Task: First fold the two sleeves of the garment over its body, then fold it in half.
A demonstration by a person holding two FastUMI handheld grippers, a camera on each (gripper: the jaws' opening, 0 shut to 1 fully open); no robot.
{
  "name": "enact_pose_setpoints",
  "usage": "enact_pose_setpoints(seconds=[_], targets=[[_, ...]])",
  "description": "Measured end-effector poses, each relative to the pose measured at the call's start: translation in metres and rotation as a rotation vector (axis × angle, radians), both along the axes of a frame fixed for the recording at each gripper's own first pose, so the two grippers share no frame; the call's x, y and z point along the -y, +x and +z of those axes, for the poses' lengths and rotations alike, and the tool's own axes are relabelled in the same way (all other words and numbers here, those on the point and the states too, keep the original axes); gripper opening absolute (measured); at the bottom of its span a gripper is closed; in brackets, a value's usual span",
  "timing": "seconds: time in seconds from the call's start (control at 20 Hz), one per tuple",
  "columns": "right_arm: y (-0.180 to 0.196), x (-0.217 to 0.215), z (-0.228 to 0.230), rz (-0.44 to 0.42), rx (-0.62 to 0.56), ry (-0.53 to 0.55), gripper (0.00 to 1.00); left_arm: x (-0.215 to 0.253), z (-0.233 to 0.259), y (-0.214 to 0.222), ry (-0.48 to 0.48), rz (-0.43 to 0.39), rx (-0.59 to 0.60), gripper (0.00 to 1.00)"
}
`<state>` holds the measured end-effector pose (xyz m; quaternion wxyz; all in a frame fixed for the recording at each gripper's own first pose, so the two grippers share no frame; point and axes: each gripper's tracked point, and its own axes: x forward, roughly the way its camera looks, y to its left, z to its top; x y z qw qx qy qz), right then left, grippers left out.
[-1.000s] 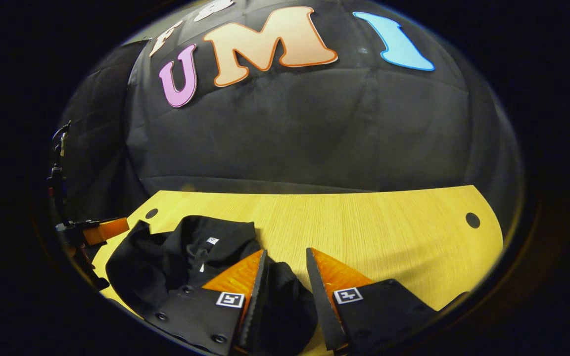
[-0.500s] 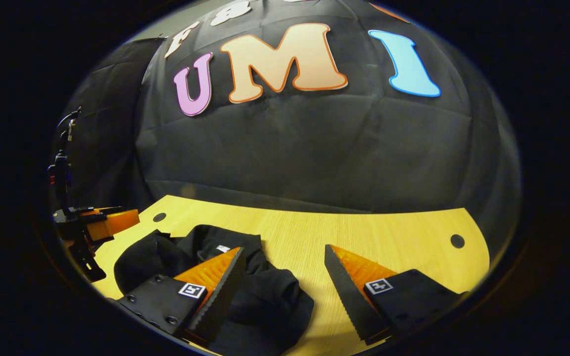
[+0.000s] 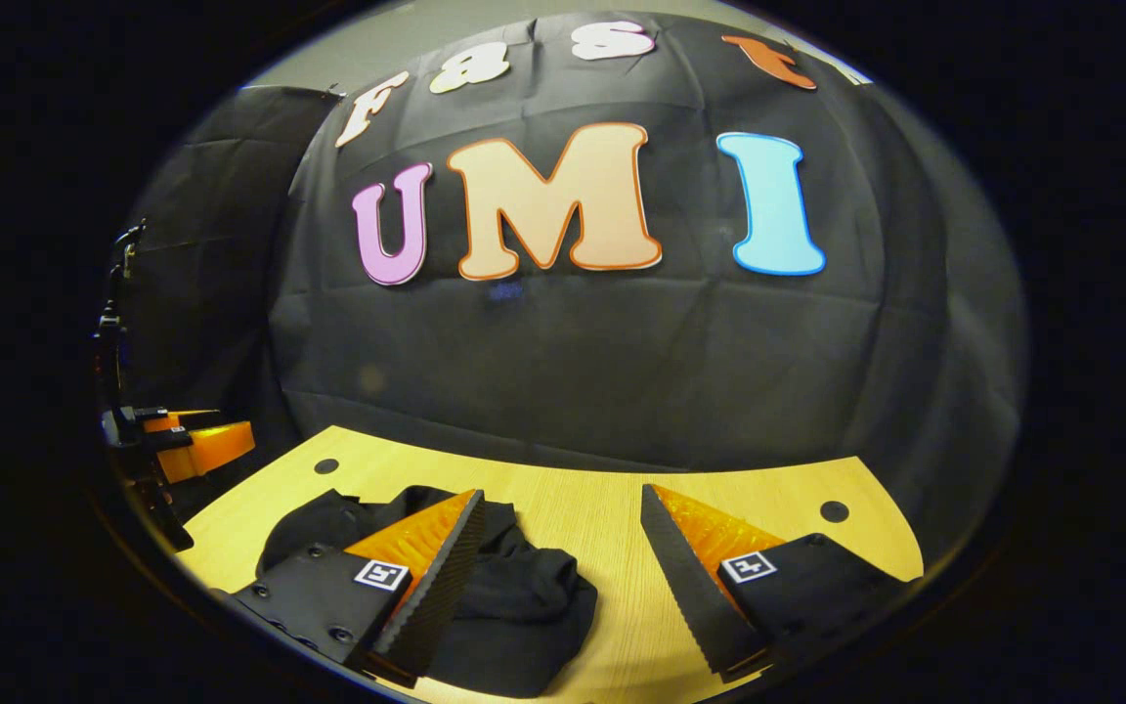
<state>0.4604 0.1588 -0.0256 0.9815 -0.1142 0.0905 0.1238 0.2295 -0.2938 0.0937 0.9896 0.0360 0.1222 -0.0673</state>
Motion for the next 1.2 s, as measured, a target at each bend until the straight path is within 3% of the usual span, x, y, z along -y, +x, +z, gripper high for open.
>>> enact_pose_setpoints(seconds=[0.1,0.3,0.65,1.05,1.2], targets=[[-0.025,0.001,0.004,0.0,0.018,-0.01,1.0,-0.003,0.008,-0.016,-0.007,0.001,0.017,0.95],[-0.077,0.001,0.004,0.0,0.062,-0.028,1.0,-0.005,0.015,-0.055,0.008,-0.009,0.046,0.92],[-0.174,-0.016,-0.021,0.022,0.029,0.063,0.99,-0.003,0.028,-0.134,-0.038,-0.061,0.052,0.93],[-0.234,-0.02,-0.036,-0.01,0.041,0.11,0.94,-0.022,-0.002,-0.182,-0.056,-0.085,-0.027,0.9],[-0.253,-0.018,-0.045,-0.029,0.041,0.108,0.98,-0.028,-0.009,-0.195,-0.095,-0.092,-0.058,0.9]])
